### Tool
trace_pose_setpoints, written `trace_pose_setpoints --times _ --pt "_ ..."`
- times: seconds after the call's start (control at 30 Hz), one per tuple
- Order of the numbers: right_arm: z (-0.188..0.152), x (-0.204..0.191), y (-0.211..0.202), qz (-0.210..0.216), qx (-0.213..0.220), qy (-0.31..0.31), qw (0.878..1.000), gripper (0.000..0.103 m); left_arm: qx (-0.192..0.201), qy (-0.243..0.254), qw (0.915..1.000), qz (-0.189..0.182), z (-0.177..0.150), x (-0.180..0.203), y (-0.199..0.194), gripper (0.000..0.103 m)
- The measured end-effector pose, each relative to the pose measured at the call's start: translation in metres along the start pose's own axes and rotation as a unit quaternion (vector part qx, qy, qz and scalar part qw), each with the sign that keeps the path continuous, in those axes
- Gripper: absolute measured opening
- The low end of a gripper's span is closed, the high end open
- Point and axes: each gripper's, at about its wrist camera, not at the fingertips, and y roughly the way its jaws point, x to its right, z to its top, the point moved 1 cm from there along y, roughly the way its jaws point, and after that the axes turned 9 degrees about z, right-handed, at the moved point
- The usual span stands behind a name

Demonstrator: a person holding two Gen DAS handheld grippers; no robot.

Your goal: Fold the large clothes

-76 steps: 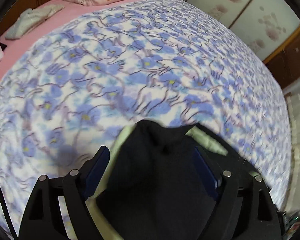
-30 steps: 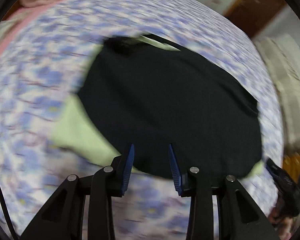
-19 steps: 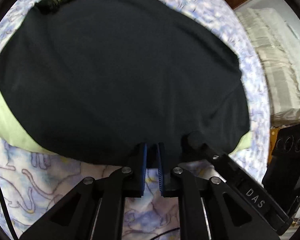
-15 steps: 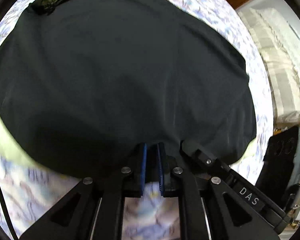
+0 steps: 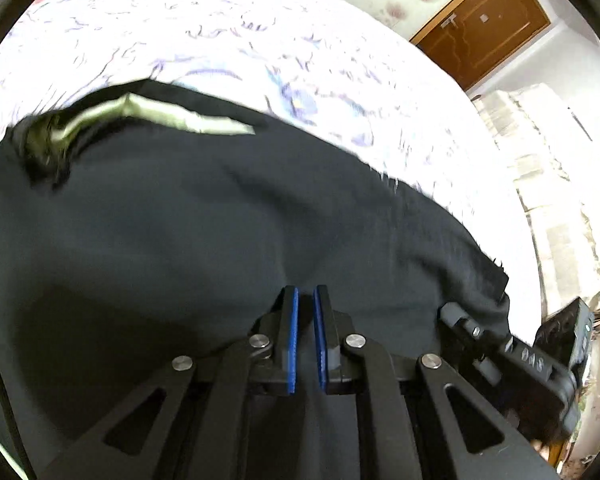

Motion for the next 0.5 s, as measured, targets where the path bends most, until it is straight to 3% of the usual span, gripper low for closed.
trace_pose_setpoints --times 0.23,0.3,0.4,0.43,0.5 --pt "0.061 0.014 -0.007 -0.043 0.034 -0.019 0.998 0.0 0.021 0.005 0.9995 0.022 0.027 -0.026 -0.004 0.003" --pt "0.076 0.018 -0.015 -0.068 0.045 -0.035 0.996 0.0 0.041 -0.001 0.9966 0.072 0.035 -0.039 -0.011 0.003" --pt "0.091 0.027 -0.028 -0.115 0.064 -0.049 0.99 0.0 0.064 -0.012 0.9817 0.179 0.047 -0.062 -0.013 0.004" --pt "0.091 0.032 -0.033 -0.124 0.065 -0.048 0.989 0.0 0.061 -0.017 0.9792 0.193 0.051 -0.074 -0.012 0.004" --pt "0.095 0.042 -0.038 -0.128 0.066 -0.041 0.989 0.0 0.052 -0.045 0.984 0.164 0.058 -0.092 -0.007 0.003"
